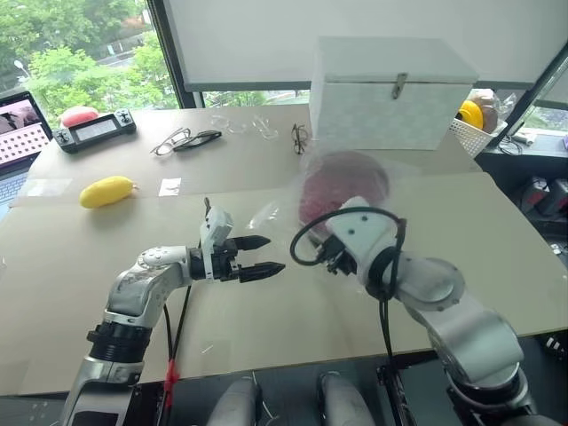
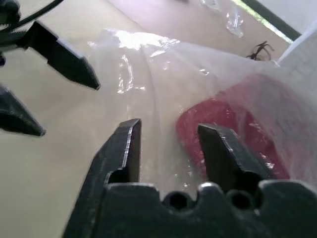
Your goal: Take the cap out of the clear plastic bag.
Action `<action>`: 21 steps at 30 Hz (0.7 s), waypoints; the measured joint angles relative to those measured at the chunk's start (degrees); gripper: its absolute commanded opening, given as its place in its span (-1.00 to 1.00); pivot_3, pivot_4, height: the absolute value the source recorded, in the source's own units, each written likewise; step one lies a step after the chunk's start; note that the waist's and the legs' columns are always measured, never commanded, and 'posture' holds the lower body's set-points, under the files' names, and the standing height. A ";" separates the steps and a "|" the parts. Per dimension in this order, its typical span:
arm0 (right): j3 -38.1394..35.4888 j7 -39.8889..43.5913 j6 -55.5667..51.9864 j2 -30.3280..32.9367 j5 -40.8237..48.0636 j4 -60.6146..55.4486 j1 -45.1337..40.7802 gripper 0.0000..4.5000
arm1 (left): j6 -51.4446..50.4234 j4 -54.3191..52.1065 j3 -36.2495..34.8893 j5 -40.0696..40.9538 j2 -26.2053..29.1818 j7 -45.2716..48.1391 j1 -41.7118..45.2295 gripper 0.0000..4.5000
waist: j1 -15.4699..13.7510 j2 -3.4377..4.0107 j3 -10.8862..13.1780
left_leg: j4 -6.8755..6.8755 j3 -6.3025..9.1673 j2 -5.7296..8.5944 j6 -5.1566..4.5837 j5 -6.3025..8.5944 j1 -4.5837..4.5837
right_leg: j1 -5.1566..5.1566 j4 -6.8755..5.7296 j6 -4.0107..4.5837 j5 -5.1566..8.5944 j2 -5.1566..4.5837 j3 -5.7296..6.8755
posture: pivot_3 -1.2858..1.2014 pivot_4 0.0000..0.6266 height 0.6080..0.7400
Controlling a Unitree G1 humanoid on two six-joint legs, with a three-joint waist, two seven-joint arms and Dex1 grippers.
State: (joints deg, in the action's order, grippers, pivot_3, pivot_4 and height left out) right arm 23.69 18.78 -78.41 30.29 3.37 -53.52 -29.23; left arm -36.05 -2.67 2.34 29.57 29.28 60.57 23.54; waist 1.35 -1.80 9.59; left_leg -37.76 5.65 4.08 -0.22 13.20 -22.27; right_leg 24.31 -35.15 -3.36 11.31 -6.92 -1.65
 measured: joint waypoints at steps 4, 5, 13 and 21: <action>6.45 -1.93 0.87 3.37 -0.91 1.98 1.38 0.98 | -0.06 0.00 0.00 0.02 0.78 0.34 -0.01 1.00 | -0.06 0.00 0.00 | 0.00 -0.01 0.00 0.00 0.00 0.00 | 0.00 0.01 -0.02 0.01 0.00 0.00 | 0.03 -0.52 1.00; 7.87 -2.28 1.00 4.13 -1.04 2.65 1.43 0.98 | -0.08 -0.01 0.00 0.02 0.95 0.42 -0.02 1.00 | -0.07 0.00 0.00 | 0.00 -0.01 0.00 0.00 0.00 0.00 | -0.01 0.01 -0.03 0.02 0.00 0.00 | 0.03 -0.52 1.00; 15.27 -10.13 2.00 12.16 -11.47 6.47 -1.59 0.98 | -0.45 -0.02 0.00 0.05 1.91 0.79 -0.02 1.00 | -0.25 0.00 0.00 | 0.00 -0.01 0.00 0.00 0.00 -0.05 | 0.03 0.04 -0.06 0.04 0.00 0.01 | 0.03 -0.52 1.00; 18.08 -19.11 -0.69 12.27 -23.56 8.02 -3.03 0.98 | -0.51 0.16 0.18 0.06 1.87 1.13 0.39 1.00 | -0.31 0.00 0.00 | 0.00 -0.02 0.01 0.00 0.00 -0.06 | 0.03 0.04 -0.05 0.03 0.00 0.02 | 0.03 -0.52 1.00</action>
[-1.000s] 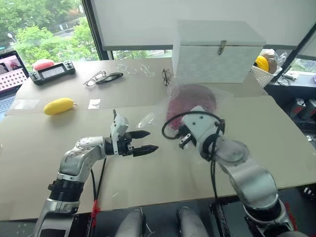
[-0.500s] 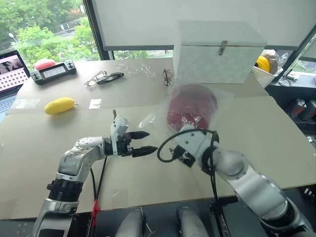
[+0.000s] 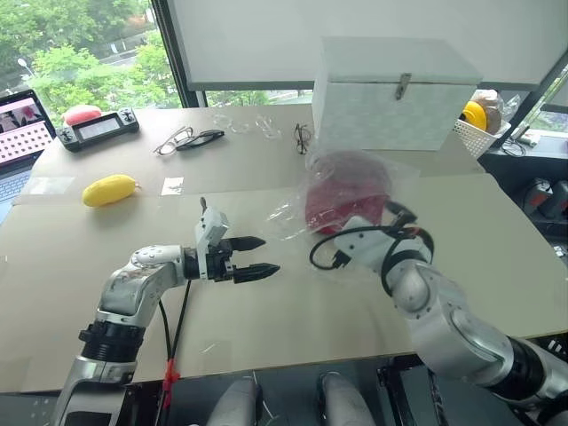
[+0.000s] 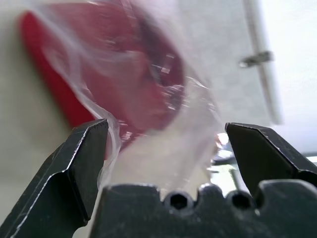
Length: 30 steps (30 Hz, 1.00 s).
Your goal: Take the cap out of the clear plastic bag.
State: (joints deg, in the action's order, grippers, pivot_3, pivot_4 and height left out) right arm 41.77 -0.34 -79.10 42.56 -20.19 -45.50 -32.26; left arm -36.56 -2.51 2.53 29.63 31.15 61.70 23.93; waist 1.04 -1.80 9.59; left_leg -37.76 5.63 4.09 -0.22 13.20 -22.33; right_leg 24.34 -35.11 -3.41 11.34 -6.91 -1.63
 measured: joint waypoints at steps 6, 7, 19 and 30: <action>-2.47 -0.67 -0.27 -5.46 -1.21 0.70 2.30 0.98 | 0.07 1.23 0.28 -0.06 -0.15 0.36 0.83 1.00 | -0.09 0.00 0.00 | 0.00 0.01 0.01 0.00 0.00 0.00 | -0.02 0.00 0.03 -0.02 -0.01 0.00 | 0.03 -0.52 1.00; -3.21 -0.50 -0.26 -6.10 -1.20 1.01 2.71 0.98 | 0.14 1.23 0.41 -0.06 -0.21 0.39 0.91 1.00 | -0.09 0.00 0.00 | 0.00 0.01 0.00 0.00 0.00 0.01 | -0.03 0.01 0.03 -0.02 0.00 0.01 | 0.03 -0.52 1.00; -10.46 4.86 3.21 -11.37 1.87 5.57 9.30 0.98 | 0.58 2.32 0.84 -0.15 -0.93 0.58 1.41 1.00 | 0.04 0.00 0.00 | 0.00 0.00 0.02 0.00 0.00 0.04 | -0.04 -0.01 0.05 -0.03 0.01 0.01 | 0.03 -0.52 1.00; -13.99 5.48 8.71 -11.69 0.78 11.55 8.59 0.98 | 0.59 1.93 0.81 -0.09 -1.22 0.12 0.79 1.00 | 0.04 0.00 0.00 | 0.00 -0.01 0.02 0.00 0.00 0.04 | -0.04 -0.01 0.06 -0.04 0.02 0.00 | 0.03 -0.52 1.00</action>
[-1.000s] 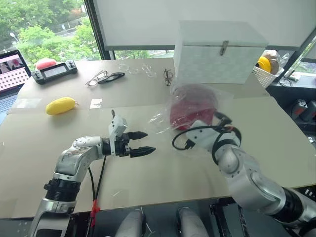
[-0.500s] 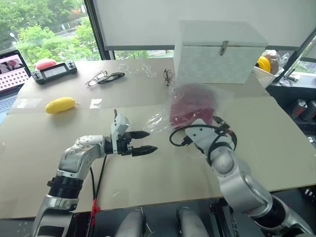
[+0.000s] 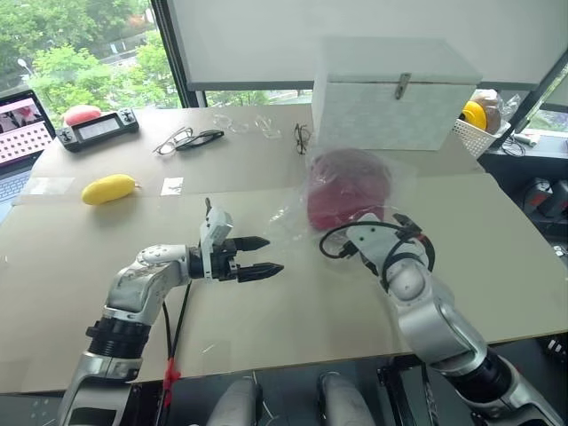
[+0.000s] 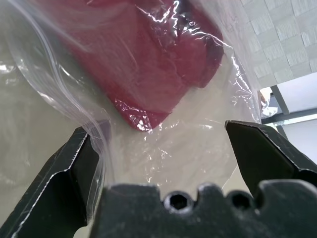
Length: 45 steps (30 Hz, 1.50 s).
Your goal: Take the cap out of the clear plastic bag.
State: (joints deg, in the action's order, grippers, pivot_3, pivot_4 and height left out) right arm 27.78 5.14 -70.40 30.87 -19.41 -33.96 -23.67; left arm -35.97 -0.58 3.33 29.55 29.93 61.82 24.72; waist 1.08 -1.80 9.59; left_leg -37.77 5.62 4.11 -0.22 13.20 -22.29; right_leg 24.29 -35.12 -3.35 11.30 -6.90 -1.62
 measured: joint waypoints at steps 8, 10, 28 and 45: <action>-1.47 0.94 1.17 -2.45 -0.10 0.58 0.00 0.98 | 0.00 -0.10 -0.03 0.02 -0.04 -0.36 -0.05 1.00 | -0.08 0.00 0.00 | 0.00 0.01 0.00 0.00 0.00 0.00 | 0.00 0.00 0.01 -0.01 0.00 0.00 | 0.03 -0.52 1.00; -1.55 1.01 1.18 -2.44 -0.13 0.80 0.01 0.98 | 0.00 -0.13 -0.03 0.02 -0.10 -0.42 -0.05 1.00 | -0.02 0.00 0.00 | 0.00 0.00 0.00 0.00 0.00 0.00 | 0.00 -0.01 0.01 -0.01 0.00 0.00 | 0.03 -0.52 1.00; -1.80 5.73 -1.27 -5.27 2.69 -18.98 7.43 0.98 | -0.09 -0.91 -0.04 0.05 -0.18 -0.50 -0.63 1.00 | -0.03 0.00 0.00 | 0.00 0.03 -0.01 0.00 0.00 0.04 | -0.01 -0.04 -0.06 0.04 0.01 0.00 | 0.03 -0.52 1.00; 12.32 -3.72 -3.18 8.31 -14.09 -16.12 10.14 0.98 | -0.86 -0.90 0.25 0.04 0.87 0.86 0.07 1.00 | -0.15 0.00 0.00 | -0.01 0.01 0.00 0.01 0.00 0.00 | -0.01 0.01 -0.13 0.08 -0.01 0.01 | 0.03 -0.52 1.00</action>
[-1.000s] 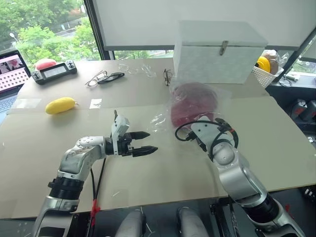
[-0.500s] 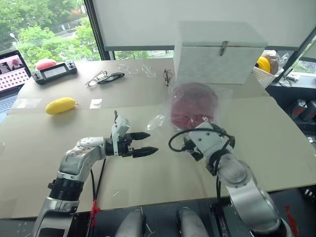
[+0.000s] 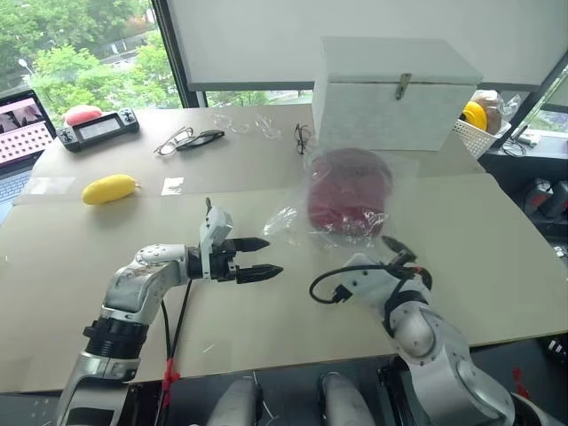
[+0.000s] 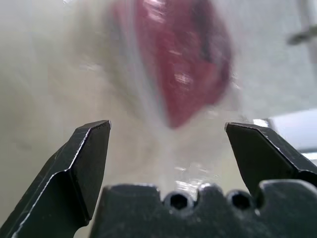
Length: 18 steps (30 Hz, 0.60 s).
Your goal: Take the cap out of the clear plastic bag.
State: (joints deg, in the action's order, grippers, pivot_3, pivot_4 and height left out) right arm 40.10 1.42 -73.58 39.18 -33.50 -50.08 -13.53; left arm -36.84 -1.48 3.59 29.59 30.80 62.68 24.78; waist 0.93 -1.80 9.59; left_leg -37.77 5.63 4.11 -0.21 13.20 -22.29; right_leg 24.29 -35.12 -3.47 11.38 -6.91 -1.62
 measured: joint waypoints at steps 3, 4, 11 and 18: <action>-0.54 -1.41 -0.84 -2.35 -2.41 2.91 0.43 0.98 | -0.16 0.00 0.00 0.00 0.04 0.08 0.03 1.00 | -0.01 0.00 0.00 | 0.00 0.00 -0.01 0.00 0.00 0.01 | 0.00 -0.01 0.00 0.00 0.00 0.00 | 0.03 -0.52 1.00; -1.19 -1.60 -0.84 -4.25 -2.93 3.79 0.90 0.98 | -0.29 0.04 0.00 -0.02 0.06 0.09 0.10 1.00 | 0.01 0.00 0.00 | 0.00 0.00 -0.01 0.00 0.00 0.00 | 0.00 -0.01 0.00 0.00 0.01 0.00 | 0.03 -0.52 1.00; -6.54 -1.49 1.84 -10.83 -3.48 5.53 1.49 0.18 | -0.35 0.26 0.01 -0.12 -0.36 0.00 0.81 1.00 | -0.05 0.00 0.00 | 0.00 0.01 -0.01 0.00 0.00 0.01 | -0.01 -0.01 0.07 -0.04 0.01 0.00 | 0.03 -0.52 1.00; -10.00 0.34 7.41 -14.37 -3.39 5.72 0.39 -0.89 | 0.40 0.74 0.05 -0.25 -1.31 -0.23 0.86 1.00 | 0.07 0.00 0.00 | 0.00 0.01 0.00 0.00 0.00 0.03 | -0.01 -0.02 0.12 -0.08 0.02 0.00 | 0.03 -0.52 1.00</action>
State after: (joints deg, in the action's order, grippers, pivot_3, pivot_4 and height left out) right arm 30.09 1.75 -66.17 24.81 -36.89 -44.36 -13.14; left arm -36.43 -0.74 3.64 29.34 29.49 62.45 25.64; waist 1.00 -1.80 9.59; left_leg -37.78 5.63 4.11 -0.21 13.20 -22.26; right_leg 24.27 -35.14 -3.35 11.31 -6.89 -1.62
